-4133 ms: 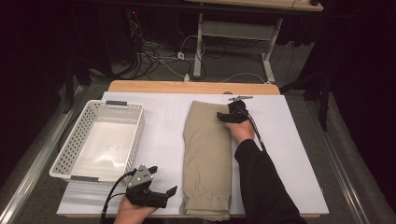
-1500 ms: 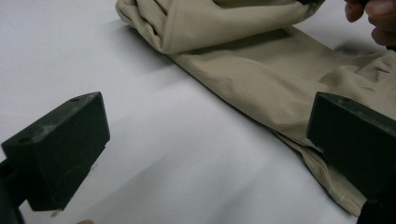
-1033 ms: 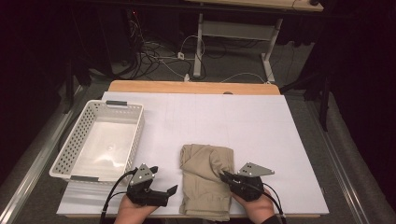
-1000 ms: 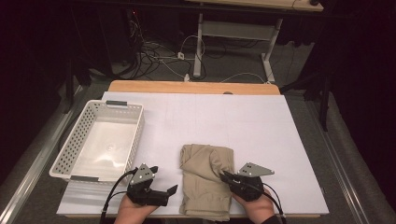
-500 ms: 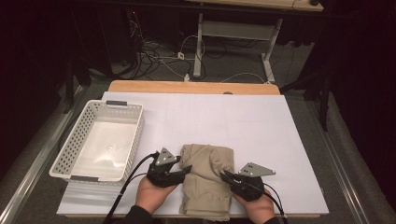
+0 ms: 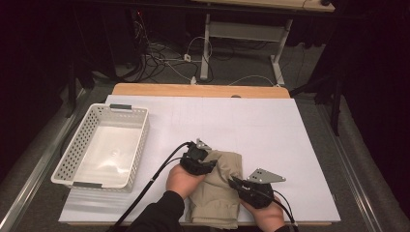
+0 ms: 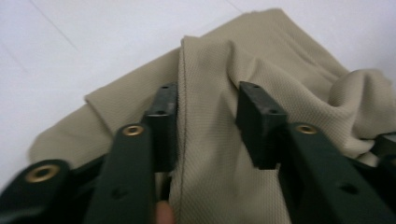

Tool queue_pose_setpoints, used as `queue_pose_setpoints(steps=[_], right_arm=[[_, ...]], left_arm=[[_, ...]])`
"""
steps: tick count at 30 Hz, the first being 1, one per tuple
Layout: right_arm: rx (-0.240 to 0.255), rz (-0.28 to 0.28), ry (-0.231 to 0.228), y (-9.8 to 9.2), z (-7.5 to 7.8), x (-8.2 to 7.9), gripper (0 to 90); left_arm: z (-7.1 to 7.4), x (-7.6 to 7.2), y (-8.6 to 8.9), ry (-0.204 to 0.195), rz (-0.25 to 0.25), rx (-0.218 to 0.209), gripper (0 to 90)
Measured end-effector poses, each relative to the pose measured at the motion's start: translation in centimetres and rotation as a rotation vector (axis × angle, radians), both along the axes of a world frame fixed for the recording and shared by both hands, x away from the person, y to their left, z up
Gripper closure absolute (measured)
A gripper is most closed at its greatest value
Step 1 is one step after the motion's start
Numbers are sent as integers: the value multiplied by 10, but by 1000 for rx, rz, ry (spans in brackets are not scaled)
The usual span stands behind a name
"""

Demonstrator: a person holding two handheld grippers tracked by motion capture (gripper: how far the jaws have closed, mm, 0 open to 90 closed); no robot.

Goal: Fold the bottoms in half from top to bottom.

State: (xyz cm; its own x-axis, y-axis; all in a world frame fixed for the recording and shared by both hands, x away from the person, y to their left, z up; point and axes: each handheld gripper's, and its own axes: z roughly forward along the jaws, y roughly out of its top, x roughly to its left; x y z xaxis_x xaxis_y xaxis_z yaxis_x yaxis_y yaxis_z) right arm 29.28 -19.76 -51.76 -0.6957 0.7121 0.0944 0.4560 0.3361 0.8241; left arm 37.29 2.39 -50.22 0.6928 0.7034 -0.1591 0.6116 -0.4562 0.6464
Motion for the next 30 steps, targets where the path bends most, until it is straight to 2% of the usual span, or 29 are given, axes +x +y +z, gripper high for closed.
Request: queue_pose_setpoints(steps=[4, 6, 8, 12, 13, 15, 19, 23, 30], right_arm=[[-4, 2, -1, 0, 0, 0, 829], [-4, 2, 0, 1, 0, 0, 827], [-4, 3, 2, 1, 0, 0, 824], [-2, 4, 2, 1, 0, 0, 813], [1, 4, 2, 0, 0, 0, 798], [5, 5, 0, 0, 0, 0, 793], [20, 7, 0, -2, 1, 0, 744], [28, 2, -5, -4, 3, -1, 708], [39, 2, -12, -7, 6, -3, 672]], left_arm=[[-1, -1, -1, -2, -22, -13, 692], [-1, -3, -2, -10, -43, -11, 764], [-1, -5, -2, -24, -51, -7, 795], [1, -8, 1, -40, -50, -14, 800], [3, -12, 4, -57, -38, -29, 799], [4, -14, 6, -63, -38, -37, 800], [11, -26, 14, -102, -36, -68, 798], [14, -33, 20, -117, -43, -95, 797], [14, -48, 27, -130, -48, -113, 795]])
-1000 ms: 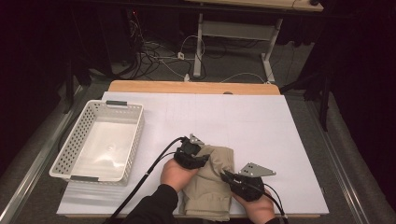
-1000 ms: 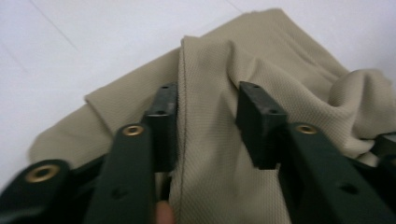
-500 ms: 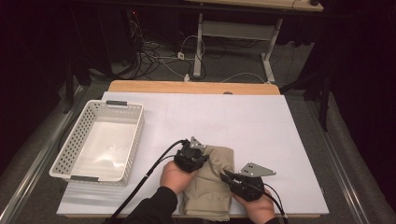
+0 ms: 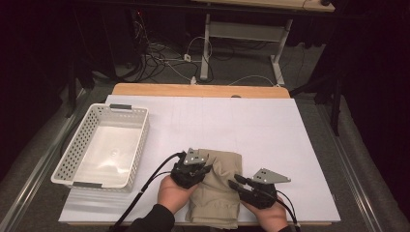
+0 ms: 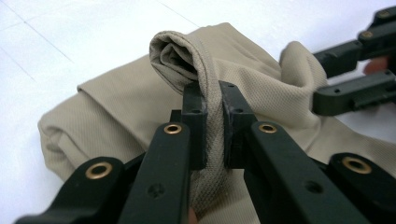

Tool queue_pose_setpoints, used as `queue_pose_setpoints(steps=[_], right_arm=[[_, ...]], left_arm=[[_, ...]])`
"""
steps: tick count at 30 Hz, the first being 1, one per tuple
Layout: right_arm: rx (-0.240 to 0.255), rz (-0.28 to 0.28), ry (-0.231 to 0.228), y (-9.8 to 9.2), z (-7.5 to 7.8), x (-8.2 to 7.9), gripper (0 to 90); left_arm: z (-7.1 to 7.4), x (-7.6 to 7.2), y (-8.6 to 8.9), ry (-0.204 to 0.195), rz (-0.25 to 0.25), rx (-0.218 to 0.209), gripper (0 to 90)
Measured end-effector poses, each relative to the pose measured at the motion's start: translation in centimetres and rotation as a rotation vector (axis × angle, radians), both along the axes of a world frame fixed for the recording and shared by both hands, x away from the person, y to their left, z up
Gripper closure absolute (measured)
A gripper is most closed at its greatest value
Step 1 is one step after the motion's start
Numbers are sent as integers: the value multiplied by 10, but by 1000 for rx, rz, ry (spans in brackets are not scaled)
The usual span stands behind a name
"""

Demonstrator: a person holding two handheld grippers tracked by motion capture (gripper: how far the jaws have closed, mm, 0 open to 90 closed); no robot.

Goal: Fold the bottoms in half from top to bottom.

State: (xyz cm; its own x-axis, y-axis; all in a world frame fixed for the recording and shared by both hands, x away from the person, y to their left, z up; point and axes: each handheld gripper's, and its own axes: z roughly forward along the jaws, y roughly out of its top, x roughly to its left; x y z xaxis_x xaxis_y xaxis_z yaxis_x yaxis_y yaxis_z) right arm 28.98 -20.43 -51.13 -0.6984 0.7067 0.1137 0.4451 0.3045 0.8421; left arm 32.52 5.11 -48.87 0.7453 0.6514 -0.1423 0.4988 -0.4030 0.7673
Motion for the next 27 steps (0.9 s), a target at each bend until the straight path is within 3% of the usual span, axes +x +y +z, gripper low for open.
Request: queue_pose_setpoints(steps=[11, 20, 22, 23, 25, 27], right_arm=[[0, 4, -1, 0, 1, -3, 628], [-19, 14, 7, 3, -1, -5, 628], [-27, 17, 11, 3, -2, -5, 661], [-35, 27, 9, 4, -3, -5, 742], [-43, 41, 2, 5, -3, -7, 810], [-51, 49, -15, 5, -2, -10, 826]], left_arm=[[-14, -21, 15, 2, -8, -26, 780], [-17, -35, 22, -5, -22, -37, 762], [-17, -40, 22, -7, -31, -27, 762], [-18, -44, 22, -9, -42, -14, 733], [-18, -48, 23, -13, -45, -8, 730], [-18, -51, 25, -15, -45, -8, 730]])
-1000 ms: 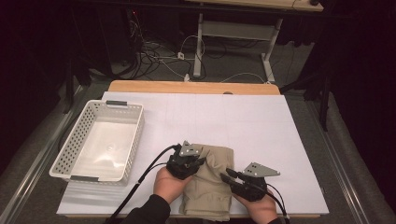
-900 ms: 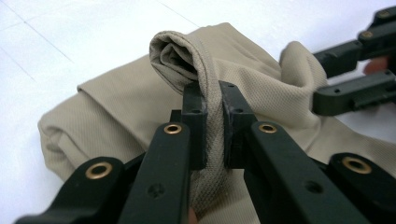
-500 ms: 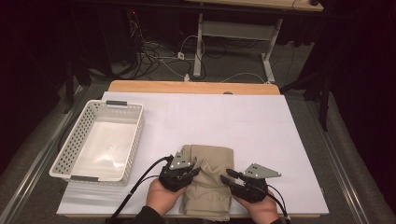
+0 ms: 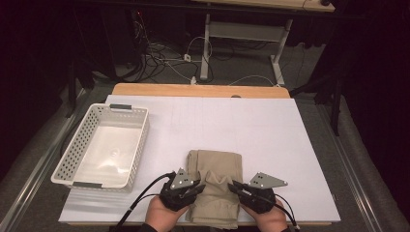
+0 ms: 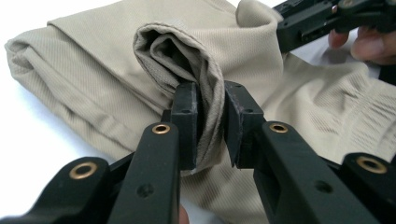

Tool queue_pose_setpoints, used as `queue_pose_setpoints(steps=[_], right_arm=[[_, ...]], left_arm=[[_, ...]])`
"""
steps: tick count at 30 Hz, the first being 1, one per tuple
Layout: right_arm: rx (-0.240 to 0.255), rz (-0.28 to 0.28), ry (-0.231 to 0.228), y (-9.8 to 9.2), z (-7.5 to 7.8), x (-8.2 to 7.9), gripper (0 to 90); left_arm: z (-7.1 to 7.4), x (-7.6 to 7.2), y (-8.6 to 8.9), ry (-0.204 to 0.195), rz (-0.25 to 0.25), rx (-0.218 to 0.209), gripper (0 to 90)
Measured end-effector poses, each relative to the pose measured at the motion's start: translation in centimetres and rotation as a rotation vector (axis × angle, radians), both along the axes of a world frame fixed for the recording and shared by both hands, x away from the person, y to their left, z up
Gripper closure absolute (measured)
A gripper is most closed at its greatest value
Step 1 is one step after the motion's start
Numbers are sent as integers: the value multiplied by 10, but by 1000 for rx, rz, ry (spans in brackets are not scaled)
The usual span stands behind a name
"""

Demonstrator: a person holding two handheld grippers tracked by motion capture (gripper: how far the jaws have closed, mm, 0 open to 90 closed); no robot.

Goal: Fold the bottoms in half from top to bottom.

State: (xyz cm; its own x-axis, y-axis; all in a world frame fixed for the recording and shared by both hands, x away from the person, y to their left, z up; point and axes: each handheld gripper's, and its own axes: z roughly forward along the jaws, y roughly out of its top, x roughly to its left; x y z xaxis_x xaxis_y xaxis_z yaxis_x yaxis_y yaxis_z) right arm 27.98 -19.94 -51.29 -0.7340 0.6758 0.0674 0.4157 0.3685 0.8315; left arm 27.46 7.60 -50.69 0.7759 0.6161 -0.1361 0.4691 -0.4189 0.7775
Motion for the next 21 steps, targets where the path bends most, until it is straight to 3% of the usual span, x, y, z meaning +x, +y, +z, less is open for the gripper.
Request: queue_pose_setpoints(steps=[5, 8, 21], right_arm=[[-10, 0, -26, -4, 4, -10, 817], [-10, -2, -36, -10, 4, -17, 792], [-31, 0, -24, -17, 3, -47, 723]], left_arm=[[1, -6, 5, 7, -3, 9, 729], [0, -10, 7, 6, -9, 10, 683], [-5, -33, 15, 9, -16, -23, 596]])
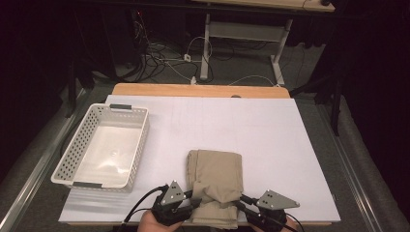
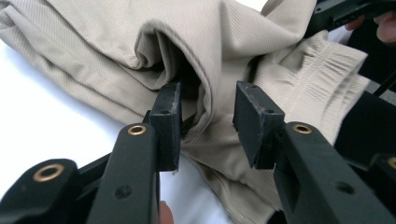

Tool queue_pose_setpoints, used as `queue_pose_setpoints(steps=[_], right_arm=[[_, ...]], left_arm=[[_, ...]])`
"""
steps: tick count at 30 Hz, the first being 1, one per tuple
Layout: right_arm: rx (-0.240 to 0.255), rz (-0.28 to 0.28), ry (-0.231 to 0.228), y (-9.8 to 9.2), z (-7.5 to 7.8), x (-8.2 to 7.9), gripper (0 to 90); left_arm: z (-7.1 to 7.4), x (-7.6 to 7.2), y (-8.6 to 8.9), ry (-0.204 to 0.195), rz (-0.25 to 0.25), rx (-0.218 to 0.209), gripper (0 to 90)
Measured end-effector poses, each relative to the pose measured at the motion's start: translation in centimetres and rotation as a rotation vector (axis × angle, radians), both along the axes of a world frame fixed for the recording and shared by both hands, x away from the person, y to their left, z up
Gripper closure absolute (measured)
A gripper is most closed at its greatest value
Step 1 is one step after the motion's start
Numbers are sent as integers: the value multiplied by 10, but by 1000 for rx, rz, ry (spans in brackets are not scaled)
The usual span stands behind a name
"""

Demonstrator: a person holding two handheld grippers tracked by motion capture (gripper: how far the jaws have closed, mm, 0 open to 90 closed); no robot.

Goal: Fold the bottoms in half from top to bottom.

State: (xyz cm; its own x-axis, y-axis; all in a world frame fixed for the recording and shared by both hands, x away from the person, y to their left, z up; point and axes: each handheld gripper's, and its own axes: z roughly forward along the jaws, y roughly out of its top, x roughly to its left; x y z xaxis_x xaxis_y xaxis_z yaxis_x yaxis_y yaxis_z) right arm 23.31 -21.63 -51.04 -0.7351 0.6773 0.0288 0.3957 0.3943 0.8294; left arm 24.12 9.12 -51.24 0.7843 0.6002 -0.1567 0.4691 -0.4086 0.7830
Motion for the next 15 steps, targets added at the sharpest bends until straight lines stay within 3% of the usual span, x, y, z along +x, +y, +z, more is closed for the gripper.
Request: queue_pose_setpoints(steps=[8, 15], right_arm=[[39, -13, -18, -6, 12, -14, 653], [82, -37, -24, -3, 18, -1, 614]], left_arm=[[8, -7, 12, -3, 20, -38, 539], [14, -3, 8, -25, 39, -56, 488]])
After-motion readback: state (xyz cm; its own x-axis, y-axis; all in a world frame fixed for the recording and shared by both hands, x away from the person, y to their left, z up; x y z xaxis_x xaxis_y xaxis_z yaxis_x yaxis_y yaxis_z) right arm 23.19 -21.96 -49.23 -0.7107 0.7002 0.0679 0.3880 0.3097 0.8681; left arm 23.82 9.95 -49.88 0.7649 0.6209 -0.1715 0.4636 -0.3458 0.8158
